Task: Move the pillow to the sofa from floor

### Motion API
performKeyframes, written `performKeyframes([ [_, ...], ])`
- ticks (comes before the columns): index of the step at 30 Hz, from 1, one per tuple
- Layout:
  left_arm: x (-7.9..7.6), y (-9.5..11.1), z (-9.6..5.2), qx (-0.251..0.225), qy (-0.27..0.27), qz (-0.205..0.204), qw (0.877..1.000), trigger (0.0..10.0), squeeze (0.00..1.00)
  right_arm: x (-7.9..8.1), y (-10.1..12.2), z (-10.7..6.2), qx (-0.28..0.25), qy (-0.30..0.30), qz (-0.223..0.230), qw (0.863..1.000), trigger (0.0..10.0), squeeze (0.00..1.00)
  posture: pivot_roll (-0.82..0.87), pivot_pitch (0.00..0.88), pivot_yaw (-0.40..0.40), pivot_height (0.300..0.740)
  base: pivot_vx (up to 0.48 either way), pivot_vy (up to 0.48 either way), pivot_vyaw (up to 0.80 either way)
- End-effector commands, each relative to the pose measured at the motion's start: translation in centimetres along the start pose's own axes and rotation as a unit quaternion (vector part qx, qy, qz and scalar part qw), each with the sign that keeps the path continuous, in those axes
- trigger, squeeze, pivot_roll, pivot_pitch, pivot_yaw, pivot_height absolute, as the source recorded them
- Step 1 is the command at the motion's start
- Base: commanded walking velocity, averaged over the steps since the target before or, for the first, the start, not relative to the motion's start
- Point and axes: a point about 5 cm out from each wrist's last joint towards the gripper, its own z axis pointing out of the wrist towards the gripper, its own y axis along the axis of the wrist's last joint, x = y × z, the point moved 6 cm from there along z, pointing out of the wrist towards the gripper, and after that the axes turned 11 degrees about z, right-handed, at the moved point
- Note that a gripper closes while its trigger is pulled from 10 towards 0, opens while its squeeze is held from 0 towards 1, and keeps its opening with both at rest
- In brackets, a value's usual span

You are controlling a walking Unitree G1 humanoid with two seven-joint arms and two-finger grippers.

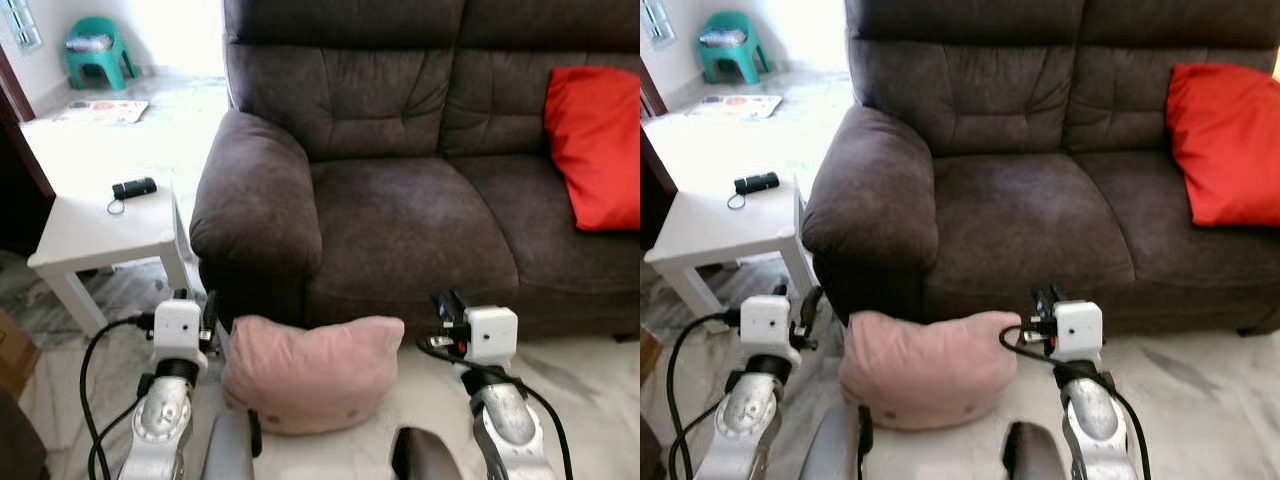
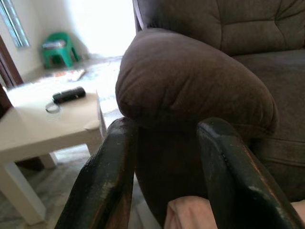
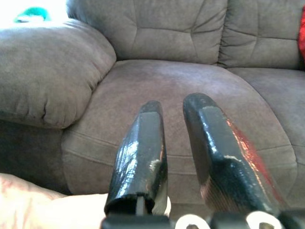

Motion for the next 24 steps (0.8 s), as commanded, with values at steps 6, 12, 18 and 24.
performKeyframes([
  [6,-0.8,-3.5,-0.5,0.067,-0.049,0.0,0.997,10.0,0.0,-0.1,0.3,0.4,-0.002,0.001,-0.001,1.0,10.0,0.0,0.04,0.0,-0.043,0.568,0.0,0.0,0.27],
  [12,-0.3,-7.9,-2.0,0.148,-0.064,0.008,0.987,10.0,0.0,-0.3,0.5,0.6,-0.003,-0.001,0.0,1.0,10.0,0.0,0.04,0.0,-0.05,0.568,0.0,0.0,0.0],
  [18,-0.1,-13.2,-4.2,0.252,-0.064,-0.03,0.965,10.0,0.0,-0.1,0.7,1.0,-0.005,0.006,-0.006,1.0,10.0,0.0,0.03,0.0,-0.057,0.568,0.0,0.0,0.0],
  [24,-0.3,-13.4,-4.4,0.254,-0.061,-0.044,0.964,10.0,0.0,0.3,1.0,0.9,-0.009,0.018,-0.025,0.999,10.0,0.0,0.02,0.0,-0.059,0.568,0.043,0.0,0.27],
])
